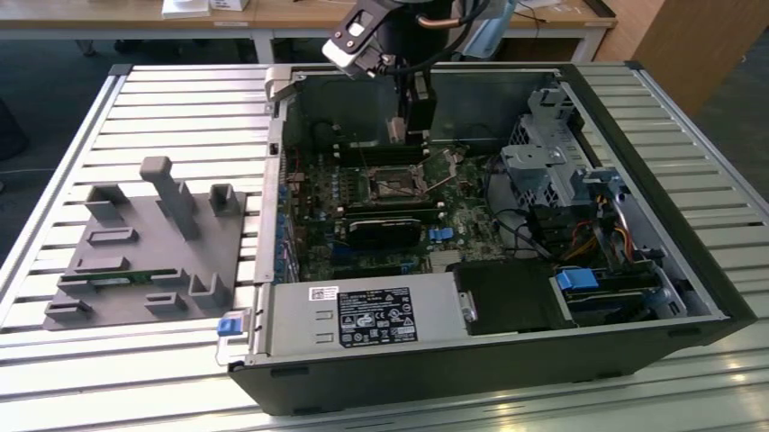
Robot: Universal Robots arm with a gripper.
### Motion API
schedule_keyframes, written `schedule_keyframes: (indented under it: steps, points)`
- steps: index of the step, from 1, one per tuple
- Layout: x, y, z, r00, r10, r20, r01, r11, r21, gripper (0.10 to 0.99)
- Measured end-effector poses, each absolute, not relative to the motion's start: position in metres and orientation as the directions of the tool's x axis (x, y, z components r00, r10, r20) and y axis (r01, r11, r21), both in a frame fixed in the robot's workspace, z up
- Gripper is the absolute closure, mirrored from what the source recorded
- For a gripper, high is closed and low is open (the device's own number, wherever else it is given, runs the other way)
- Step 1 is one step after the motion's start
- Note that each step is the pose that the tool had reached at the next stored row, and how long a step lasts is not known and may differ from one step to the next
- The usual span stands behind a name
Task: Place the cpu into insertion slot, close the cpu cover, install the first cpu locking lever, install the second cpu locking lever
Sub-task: 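Place the cpu into insertion slot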
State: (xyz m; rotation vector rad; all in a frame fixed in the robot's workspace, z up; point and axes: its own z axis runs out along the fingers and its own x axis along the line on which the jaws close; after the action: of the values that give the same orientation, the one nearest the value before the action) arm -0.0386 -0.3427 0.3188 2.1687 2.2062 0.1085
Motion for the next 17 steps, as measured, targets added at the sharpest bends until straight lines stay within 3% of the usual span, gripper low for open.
schedule_keyframes:
  steps: [17]
  points:
    - [-0.0386, -0.3427, 0.3132, -0.018, 1.0, 0.016, 0.996, 0.016, 0.082, 0.545]
